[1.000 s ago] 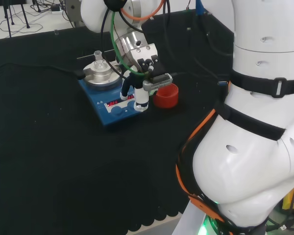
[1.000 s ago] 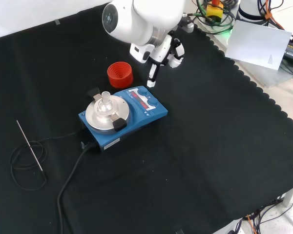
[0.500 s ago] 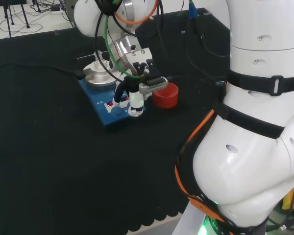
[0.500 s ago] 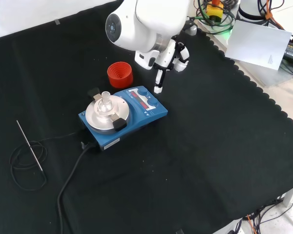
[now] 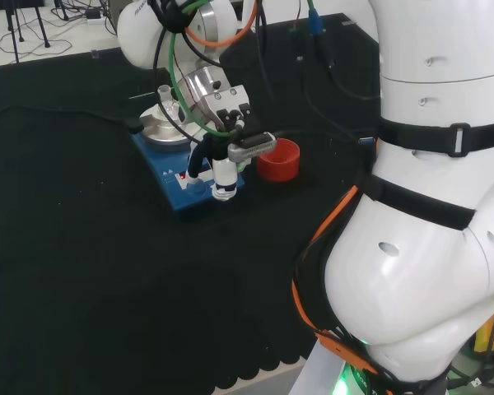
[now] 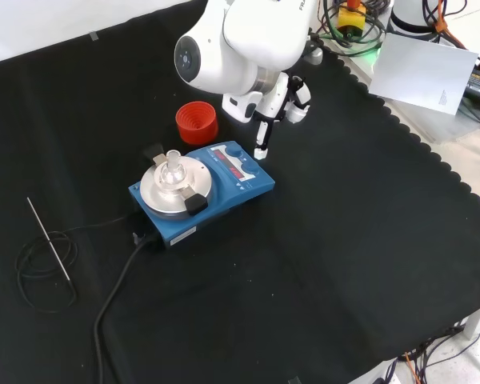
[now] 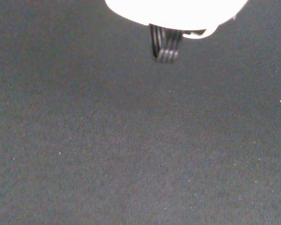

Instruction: Turn on the heater.

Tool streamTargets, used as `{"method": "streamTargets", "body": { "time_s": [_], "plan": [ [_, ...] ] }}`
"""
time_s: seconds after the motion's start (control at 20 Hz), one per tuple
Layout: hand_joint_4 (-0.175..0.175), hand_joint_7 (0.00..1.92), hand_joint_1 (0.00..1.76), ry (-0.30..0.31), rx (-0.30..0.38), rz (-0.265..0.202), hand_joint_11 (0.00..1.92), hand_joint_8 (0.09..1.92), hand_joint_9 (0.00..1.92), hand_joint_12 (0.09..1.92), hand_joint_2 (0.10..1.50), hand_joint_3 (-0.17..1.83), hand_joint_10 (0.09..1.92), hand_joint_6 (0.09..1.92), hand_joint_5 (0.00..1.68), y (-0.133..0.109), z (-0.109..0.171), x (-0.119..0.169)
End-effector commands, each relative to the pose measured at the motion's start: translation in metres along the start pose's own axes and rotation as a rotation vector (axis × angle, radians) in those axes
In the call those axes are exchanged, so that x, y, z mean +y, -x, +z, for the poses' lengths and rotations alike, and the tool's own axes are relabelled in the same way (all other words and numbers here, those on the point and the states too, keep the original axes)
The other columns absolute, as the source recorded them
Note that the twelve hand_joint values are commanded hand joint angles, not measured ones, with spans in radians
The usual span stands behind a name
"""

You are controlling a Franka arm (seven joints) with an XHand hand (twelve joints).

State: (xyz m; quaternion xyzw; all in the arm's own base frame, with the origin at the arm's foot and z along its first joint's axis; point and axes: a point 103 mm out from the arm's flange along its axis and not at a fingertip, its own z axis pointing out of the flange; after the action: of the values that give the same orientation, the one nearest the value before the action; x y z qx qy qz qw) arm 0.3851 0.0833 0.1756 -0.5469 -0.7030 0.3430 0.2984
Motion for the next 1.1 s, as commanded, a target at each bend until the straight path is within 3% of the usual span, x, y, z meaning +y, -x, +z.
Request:
{"method": "streamTargets", "body": {
  "time_s": [0.05, 1.1],
  "plan": [
    [-0.017, 1.62, 1.44, -0.018, -0.009, 0.013, 1.92, 1.56, 1.85, 1.78, 0.62, 1.12, 1.42, 0.09, 0.17, 0.005, -0.001, 0.007],
    [-0.019, 1.62, 1.45, -0.035, -0.005, 0.024, 1.92, 1.56, 1.85, 1.79, 0.62, 1.14, 1.43, 0.09, 0.19, 0.011, -0.002, 0.02]
  ]
}}
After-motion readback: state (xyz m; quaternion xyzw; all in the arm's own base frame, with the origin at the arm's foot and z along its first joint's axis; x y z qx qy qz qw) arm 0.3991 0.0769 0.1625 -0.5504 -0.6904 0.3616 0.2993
